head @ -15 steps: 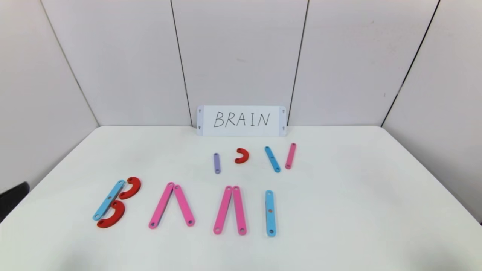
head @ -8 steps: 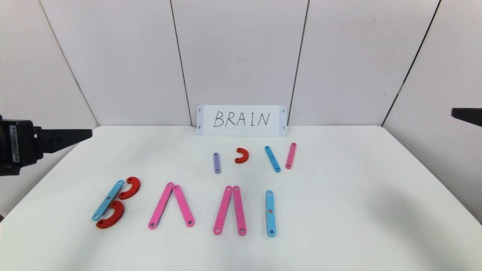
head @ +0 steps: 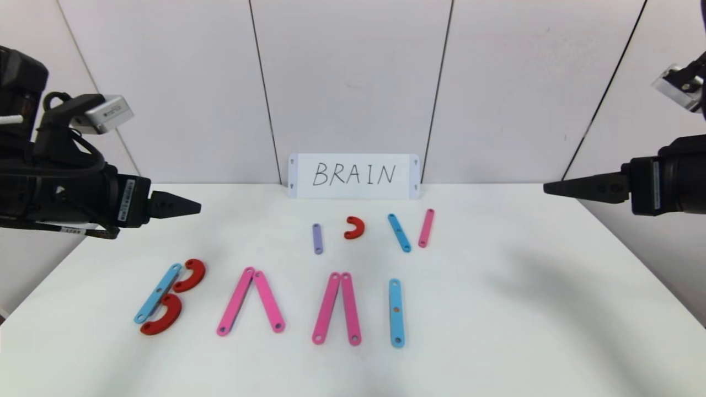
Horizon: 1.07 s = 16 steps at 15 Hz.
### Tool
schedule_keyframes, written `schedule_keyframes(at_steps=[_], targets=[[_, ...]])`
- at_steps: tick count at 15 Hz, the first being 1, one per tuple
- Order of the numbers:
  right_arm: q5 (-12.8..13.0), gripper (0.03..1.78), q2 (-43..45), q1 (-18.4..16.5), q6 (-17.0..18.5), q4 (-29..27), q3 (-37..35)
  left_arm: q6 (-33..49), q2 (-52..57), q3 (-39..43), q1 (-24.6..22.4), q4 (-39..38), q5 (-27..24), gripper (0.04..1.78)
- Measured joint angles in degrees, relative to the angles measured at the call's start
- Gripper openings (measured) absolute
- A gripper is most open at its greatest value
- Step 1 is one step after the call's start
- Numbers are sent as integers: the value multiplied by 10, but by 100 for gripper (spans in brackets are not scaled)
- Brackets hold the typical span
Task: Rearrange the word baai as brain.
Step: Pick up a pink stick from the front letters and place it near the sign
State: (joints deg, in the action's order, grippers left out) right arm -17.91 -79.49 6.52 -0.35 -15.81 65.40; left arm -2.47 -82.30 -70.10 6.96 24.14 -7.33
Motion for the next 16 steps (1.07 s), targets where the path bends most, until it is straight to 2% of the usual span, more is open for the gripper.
schedule_keyframes(at_steps=[2,7,10,16], targets=[[-18,173,-18,0,-1,2,0,-1,-17,-2,11,15,1,173],[-19,173,-43,0,-2,3,-9,-14,-43,5,26,82,8,173],[-18,173,-49,0,-2,3,-10,-15,-74,21,28,86,24,173],[-15,173,-57,0,-4,3,-15,-6,-126,55,35,66,26,173]])
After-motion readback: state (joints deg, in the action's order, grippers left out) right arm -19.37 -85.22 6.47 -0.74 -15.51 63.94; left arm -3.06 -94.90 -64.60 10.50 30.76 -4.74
